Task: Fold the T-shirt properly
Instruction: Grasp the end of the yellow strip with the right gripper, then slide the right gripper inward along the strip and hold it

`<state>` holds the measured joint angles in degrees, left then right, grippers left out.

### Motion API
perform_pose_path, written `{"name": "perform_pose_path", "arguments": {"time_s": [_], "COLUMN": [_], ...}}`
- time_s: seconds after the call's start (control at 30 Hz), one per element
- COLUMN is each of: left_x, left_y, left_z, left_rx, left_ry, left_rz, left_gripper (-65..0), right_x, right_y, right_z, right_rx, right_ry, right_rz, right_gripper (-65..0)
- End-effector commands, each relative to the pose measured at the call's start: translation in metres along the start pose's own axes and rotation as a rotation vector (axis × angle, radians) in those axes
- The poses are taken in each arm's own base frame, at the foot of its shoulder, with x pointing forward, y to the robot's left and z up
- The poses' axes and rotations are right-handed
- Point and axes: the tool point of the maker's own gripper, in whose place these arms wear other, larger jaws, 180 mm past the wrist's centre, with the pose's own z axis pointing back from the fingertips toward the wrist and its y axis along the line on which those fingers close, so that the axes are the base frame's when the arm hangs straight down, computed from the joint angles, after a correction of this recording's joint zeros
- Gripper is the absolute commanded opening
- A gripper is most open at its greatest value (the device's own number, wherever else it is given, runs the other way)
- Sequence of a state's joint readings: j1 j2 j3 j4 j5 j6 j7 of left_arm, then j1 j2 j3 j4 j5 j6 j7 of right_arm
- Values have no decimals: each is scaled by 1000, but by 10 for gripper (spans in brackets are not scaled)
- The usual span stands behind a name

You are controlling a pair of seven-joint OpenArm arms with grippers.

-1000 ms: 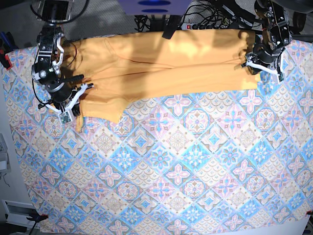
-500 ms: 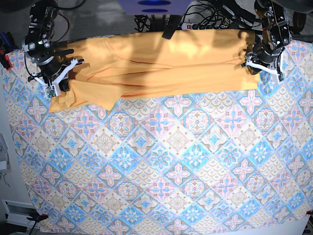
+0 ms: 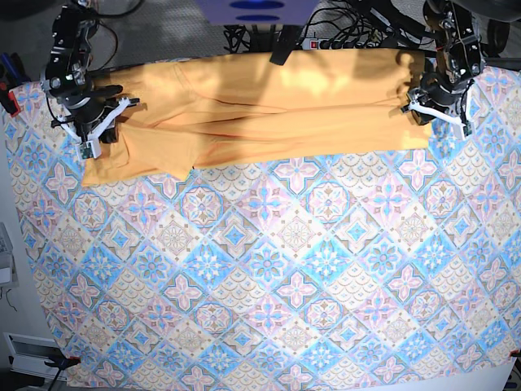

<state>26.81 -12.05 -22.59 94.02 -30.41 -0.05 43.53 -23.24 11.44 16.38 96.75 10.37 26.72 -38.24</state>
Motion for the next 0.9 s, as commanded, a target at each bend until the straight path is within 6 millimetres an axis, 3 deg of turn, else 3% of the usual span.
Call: {"name": "perform_pose_path", "arguments": {"time_s": [0.0, 0.2, 0.3, 0.5, 0.63, 0.73, 0.87], "left_x": [10, 10, 10, 9, 9, 9, 9], "left_y": [1, 0, 0, 1, 1, 1, -2], "left_z": [3, 3, 3, 3, 3, 3, 4], "left_rx": [-2, -2, -2, -2, -1, -1, -22], "left_ry": [-30, -28, -28, -25, -26, -26, -26], "left_rz": [-14, -14, -14, -14, -14, -14, 14], "left_gripper": [-387, -383, -383, -381, -381, -381, -381], "right_x": [10, 23, 40, 73, 71, 68, 28], "right_y": [-7, -18, -16, 18, 49, 72, 78], "right_z": [4, 17, 25, 27, 15, -7, -31], "right_rx": [-16, -90, -102, -22, 64, 134, 164], "right_ry": [-38, -131, -193, -301, -280, -247, -127], "right_rz": [6, -106, -114, -56, -36, -38, -84], "right_gripper": [-574, -531, -531, -532, -532, -532, -532]}}
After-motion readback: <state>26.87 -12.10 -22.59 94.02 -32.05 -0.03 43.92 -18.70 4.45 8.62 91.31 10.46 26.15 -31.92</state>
